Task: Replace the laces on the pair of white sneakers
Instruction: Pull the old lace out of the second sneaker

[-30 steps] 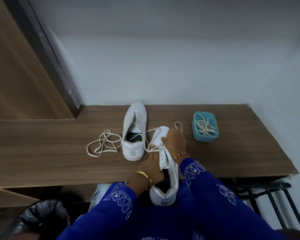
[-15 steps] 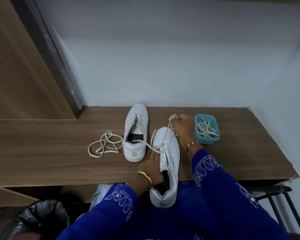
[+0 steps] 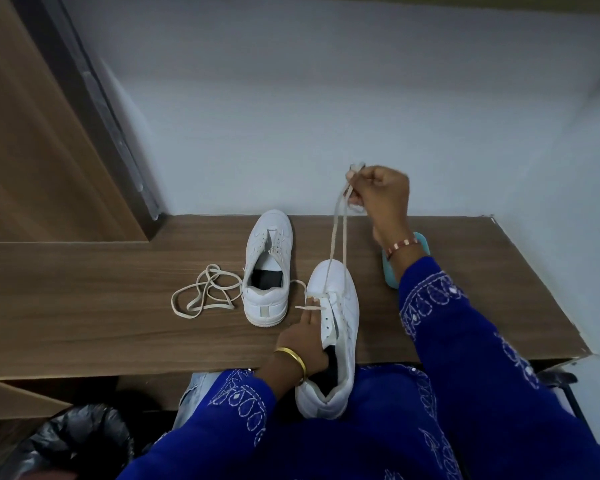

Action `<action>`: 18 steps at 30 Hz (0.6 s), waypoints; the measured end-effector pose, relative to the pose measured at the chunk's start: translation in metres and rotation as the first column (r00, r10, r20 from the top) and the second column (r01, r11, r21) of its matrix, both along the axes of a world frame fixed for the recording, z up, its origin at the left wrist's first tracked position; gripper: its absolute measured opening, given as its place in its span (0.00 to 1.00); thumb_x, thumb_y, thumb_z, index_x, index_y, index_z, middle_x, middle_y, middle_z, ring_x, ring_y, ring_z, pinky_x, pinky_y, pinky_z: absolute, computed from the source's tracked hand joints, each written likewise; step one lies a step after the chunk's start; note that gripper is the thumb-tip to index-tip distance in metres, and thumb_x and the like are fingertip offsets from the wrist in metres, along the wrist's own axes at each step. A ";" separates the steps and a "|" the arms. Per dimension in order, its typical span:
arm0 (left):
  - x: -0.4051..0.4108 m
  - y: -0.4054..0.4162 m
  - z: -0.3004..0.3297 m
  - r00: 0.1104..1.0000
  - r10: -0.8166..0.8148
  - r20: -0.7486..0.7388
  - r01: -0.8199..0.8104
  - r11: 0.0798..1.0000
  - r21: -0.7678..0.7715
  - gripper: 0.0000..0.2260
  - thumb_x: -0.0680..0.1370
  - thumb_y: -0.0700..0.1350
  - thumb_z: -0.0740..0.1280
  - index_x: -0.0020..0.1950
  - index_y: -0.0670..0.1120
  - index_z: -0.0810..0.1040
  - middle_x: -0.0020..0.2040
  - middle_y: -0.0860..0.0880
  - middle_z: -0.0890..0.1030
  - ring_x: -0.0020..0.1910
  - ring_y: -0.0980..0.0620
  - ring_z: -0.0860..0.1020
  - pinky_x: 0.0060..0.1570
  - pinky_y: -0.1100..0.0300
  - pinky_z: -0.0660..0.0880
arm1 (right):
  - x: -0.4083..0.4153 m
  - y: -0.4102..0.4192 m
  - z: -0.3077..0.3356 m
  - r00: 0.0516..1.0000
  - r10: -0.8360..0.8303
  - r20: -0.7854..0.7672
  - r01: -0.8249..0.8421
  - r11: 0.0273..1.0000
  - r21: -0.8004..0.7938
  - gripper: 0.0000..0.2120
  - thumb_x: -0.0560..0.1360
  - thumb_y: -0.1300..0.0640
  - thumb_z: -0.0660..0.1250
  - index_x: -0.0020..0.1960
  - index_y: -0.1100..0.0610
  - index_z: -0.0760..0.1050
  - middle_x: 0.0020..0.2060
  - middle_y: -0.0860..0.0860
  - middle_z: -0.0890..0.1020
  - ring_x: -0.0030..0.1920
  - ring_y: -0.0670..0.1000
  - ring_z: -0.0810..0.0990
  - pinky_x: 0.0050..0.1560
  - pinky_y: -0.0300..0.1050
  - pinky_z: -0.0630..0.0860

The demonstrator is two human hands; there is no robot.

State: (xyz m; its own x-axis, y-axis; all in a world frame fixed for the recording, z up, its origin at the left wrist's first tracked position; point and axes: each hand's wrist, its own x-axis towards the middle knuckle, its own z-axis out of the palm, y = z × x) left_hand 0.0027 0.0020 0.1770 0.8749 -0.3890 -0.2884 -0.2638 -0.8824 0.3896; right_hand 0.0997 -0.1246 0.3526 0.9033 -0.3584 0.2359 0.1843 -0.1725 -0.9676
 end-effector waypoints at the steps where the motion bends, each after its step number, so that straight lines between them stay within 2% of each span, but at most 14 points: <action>1: 0.000 0.001 -0.002 1.000 0.003 0.002 -0.003 0.999 -0.034 0.39 0.72 0.45 0.62 0.76 0.42 0.42 0.77 0.45 0.42 0.61 0.42 0.74 0.55 0.52 0.74 | -0.002 0.002 -0.006 0.998 0.009 -0.065 -0.010 1.000 -0.017 0.07 0.73 0.62 0.69 0.37 0.59 0.77 0.33 0.53 0.80 0.25 0.40 0.78 0.27 0.31 0.74; 3: -0.002 0.003 -0.004 1.000 0.018 0.004 -0.018 0.995 -0.096 0.39 0.71 0.43 0.61 0.76 0.42 0.42 0.77 0.46 0.43 0.62 0.41 0.73 0.56 0.52 0.73 | -0.007 -0.009 -0.058 0.968 0.002 -0.251 -0.037 0.990 -0.136 0.11 0.74 0.54 0.68 0.37 0.59 0.79 0.30 0.50 0.79 0.23 0.38 0.74 0.27 0.31 0.73; 5: -0.003 0.004 -0.006 0.999 0.038 0.017 -0.035 0.989 -0.144 0.39 0.69 0.46 0.58 0.76 0.42 0.43 0.77 0.45 0.45 0.65 0.42 0.70 0.58 0.53 0.72 | -0.018 -0.019 -0.110 0.873 -0.026 -0.487 -0.167 0.922 -0.349 0.27 0.70 0.34 0.64 0.40 0.59 0.79 0.32 0.48 0.74 0.26 0.38 0.67 0.34 0.34 0.68; 6: -0.004 0.005 -0.007 0.999 0.045 0.027 -0.041 0.986 -0.159 0.40 0.67 0.48 0.56 0.76 0.42 0.44 0.77 0.44 0.47 0.66 0.43 0.69 0.59 0.53 0.72 | -0.022 -0.024 -0.132 0.835 -0.064 -0.546 -0.220 0.871 -0.439 0.32 0.67 0.29 0.61 0.38 0.60 0.78 0.32 0.48 0.71 0.27 0.39 0.63 0.36 0.36 0.65; 8: -0.003 0.006 -0.011 0.998 0.055 0.038 -0.048 0.983 -0.177 0.41 0.64 0.49 0.53 0.76 0.42 0.46 0.77 0.44 0.49 0.67 0.43 0.68 0.60 0.54 0.71 | -0.035 -0.025 -0.143 0.811 -0.118 -0.574 -0.180 0.882 -0.436 0.27 0.73 0.40 0.63 0.26 0.60 0.67 0.25 0.49 0.66 0.26 0.44 0.60 0.32 0.40 0.60; 9: -0.003 0.006 -0.013 0.998 0.059 0.038 -0.051 0.982 -0.181 0.41 0.64 0.49 0.53 0.76 0.42 0.46 0.77 0.44 0.50 0.67 0.43 0.68 0.61 0.54 0.71 | -0.042 -0.023 -0.145 0.807 -0.161 -0.568 -0.143 0.880 -0.453 0.27 0.74 0.44 0.64 0.24 0.58 0.62 0.23 0.49 0.64 0.25 0.46 0.61 0.30 0.41 0.60; 10: -0.002 0.006 -0.014 0.997 0.060 0.041 -0.052 0.982 -0.182 0.41 0.64 0.49 0.53 0.76 0.42 0.47 0.76 0.43 0.52 0.67 0.43 0.68 0.61 0.55 0.70 | -0.047 -0.022 -0.150 0.810 -0.188 -0.555 -0.124 0.871 -0.476 0.28 0.74 0.43 0.65 0.24 0.57 0.61 0.22 0.49 0.65 0.25 0.47 0.63 0.31 0.42 0.61; 14: -0.002 0.006 -0.013 0.998 0.040 0.054 -0.028 0.981 -0.192 0.41 0.64 0.49 0.53 0.76 0.41 0.46 0.77 0.43 0.48 0.70 0.43 0.65 0.64 0.55 0.68 | -0.062 -0.006 -0.155 0.814 -0.210 -0.542 -0.153 0.823 -0.548 0.27 0.69 0.36 0.67 0.31 0.61 0.71 0.28 0.51 0.73 0.32 0.50 0.72 0.29 0.41 0.61; 16: -0.002 0.006 -0.011 0.998 0.029 0.061 -0.017 0.982 -0.189 0.41 0.64 0.49 0.53 0.76 0.40 0.45 0.77 0.42 0.47 0.72 0.44 0.62 0.66 0.57 0.66 | -0.061 0.003 -0.153 0.858 -0.183 -0.479 -0.157 0.796 -0.585 0.26 0.68 0.38 0.68 0.38 0.63 0.75 0.34 0.54 0.76 0.37 0.52 0.74 0.36 0.41 0.65; 18: -0.002 0.007 -0.011 0.998 0.041 0.055 -0.028 0.977 -0.212 0.41 0.64 0.49 0.53 0.76 0.41 0.46 0.77 0.43 0.47 0.72 0.45 0.61 0.66 0.57 0.65 | -0.057 0.012 -0.147 0.893 -0.169 -0.416 -0.190 0.699 -0.690 0.22 0.71 0.43 0.68 0.45 0.65 0.76 0.42 0.57 0.78 0.45 0.54 0.76 0.41 0.44 0.68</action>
State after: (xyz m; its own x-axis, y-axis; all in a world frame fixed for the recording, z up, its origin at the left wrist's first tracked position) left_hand 0.0007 0.0087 0.1662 0.9017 -0.4051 -0.1510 -0.2626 -0.7907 0.5530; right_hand 0.0424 -0.1125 0.2051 0.9710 -0.2389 0.0108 -0.1969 -0.8243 -0.5308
